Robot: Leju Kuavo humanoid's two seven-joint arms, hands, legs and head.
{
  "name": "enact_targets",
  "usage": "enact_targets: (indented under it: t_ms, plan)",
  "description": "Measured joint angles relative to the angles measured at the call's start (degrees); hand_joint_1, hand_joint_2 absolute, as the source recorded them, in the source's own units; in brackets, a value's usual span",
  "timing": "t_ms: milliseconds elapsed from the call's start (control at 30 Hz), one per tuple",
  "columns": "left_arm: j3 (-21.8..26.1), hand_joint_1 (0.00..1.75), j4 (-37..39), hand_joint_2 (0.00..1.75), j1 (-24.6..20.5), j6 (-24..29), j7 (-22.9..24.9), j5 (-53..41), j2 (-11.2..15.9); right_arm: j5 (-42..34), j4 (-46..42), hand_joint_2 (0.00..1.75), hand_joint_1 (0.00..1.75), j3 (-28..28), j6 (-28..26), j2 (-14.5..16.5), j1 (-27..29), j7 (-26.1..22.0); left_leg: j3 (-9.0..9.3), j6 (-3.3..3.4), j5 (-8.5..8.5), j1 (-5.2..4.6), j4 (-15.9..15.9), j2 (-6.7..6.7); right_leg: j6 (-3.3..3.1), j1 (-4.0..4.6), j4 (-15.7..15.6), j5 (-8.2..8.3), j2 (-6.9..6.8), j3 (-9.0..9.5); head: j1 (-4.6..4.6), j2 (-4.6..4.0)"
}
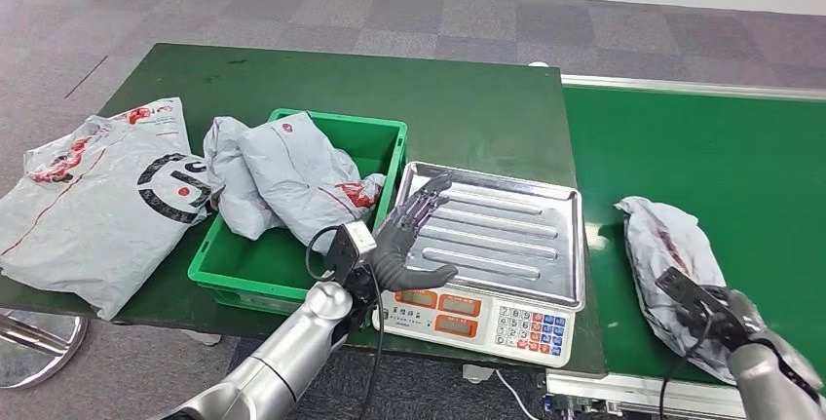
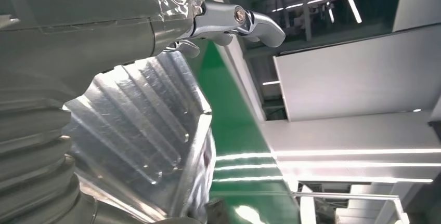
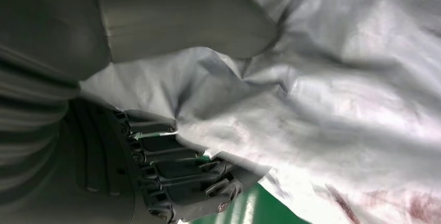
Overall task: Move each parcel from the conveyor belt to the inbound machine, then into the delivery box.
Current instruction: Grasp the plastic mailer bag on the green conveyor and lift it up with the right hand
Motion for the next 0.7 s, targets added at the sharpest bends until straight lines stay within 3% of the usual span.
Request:
enact_targets:
  t_ms: [433,700]
  plan:
    - [0.3,0.0,1.3,1.75,-0.2,0.4,0.0,-0.1,0.3,-0.2,2.1,1.75,1.75,1.1,0.9,1.9,-2.9,-2.7,-0.13,0.02,0.24,0.02,0.0,-0.55,0.02,0.02,0.0,0.02,-0.54,0.04,0.01,0.0]
    - [0.5,0.0,1.4,1.75,-0.2,0.6,0.0,-0.3,0.3,-2.1,2.4,1.75,1.75,1.2,-1.5,2.6,-3.8,-6.3,-0.12,0.0,0.26,0.02,0.0,-0.57,0.02,0.02,0.0,0.02,-0.56,0.04,0.01,0.0]
